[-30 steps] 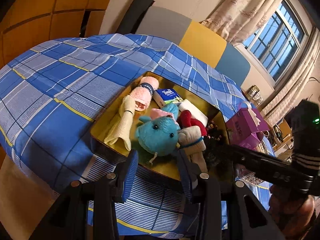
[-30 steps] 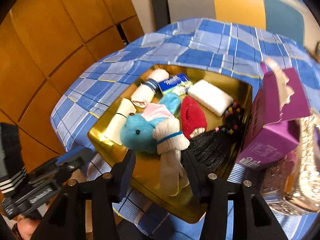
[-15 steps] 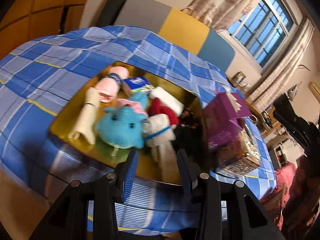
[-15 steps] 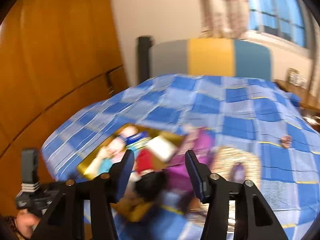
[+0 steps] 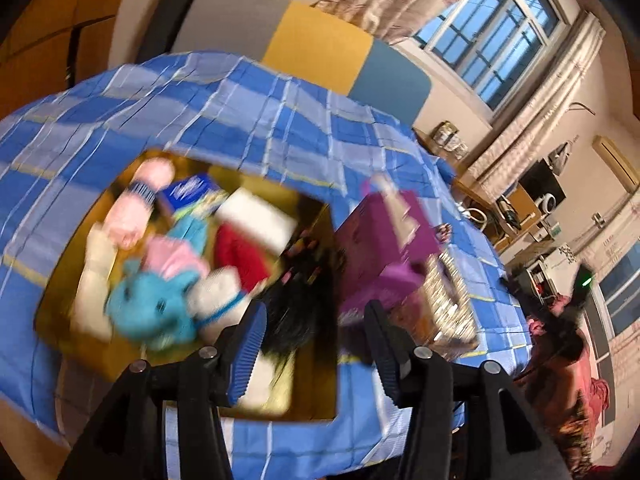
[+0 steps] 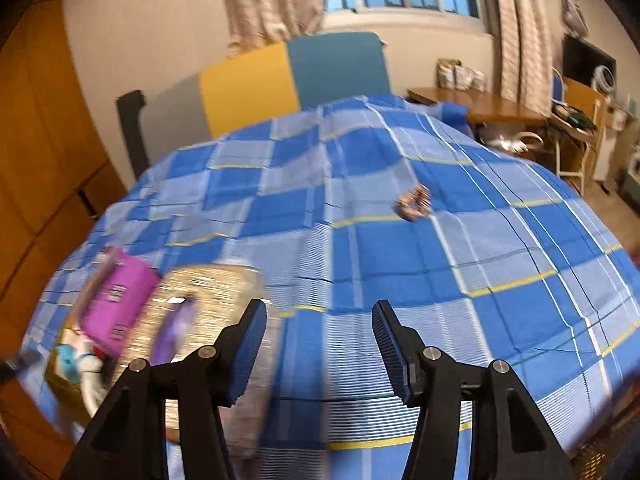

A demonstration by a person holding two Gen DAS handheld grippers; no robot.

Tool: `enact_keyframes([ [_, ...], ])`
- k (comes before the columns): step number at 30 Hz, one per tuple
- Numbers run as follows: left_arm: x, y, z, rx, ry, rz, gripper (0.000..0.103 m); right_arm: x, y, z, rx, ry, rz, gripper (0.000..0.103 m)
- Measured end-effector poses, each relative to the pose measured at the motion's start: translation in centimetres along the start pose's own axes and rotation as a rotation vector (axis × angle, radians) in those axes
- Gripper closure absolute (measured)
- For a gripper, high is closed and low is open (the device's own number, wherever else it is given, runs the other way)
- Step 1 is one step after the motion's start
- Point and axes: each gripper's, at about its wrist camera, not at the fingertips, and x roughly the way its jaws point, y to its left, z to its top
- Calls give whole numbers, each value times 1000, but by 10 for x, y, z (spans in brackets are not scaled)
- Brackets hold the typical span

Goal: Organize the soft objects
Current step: 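Move the left tool to the white plastic bag while the right moves toward the scrunchie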

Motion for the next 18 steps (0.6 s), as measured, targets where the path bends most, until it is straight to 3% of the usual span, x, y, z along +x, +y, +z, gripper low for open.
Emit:
enact_keyframes([
  [5,16,-36,63,33,50,-77,39,29,-37,1,13,54,-32,47],
  [9,53,-74,113,35,161,-177,35,44,-55,6,7,63,-47,46],
  [11,79,-92,133,42,228,-175,34,53,-62,8,-6,63,-50,43],
  [18,211,-142,157,67,623,-152,29,80,-79,8,-19,95,-49,43],
])
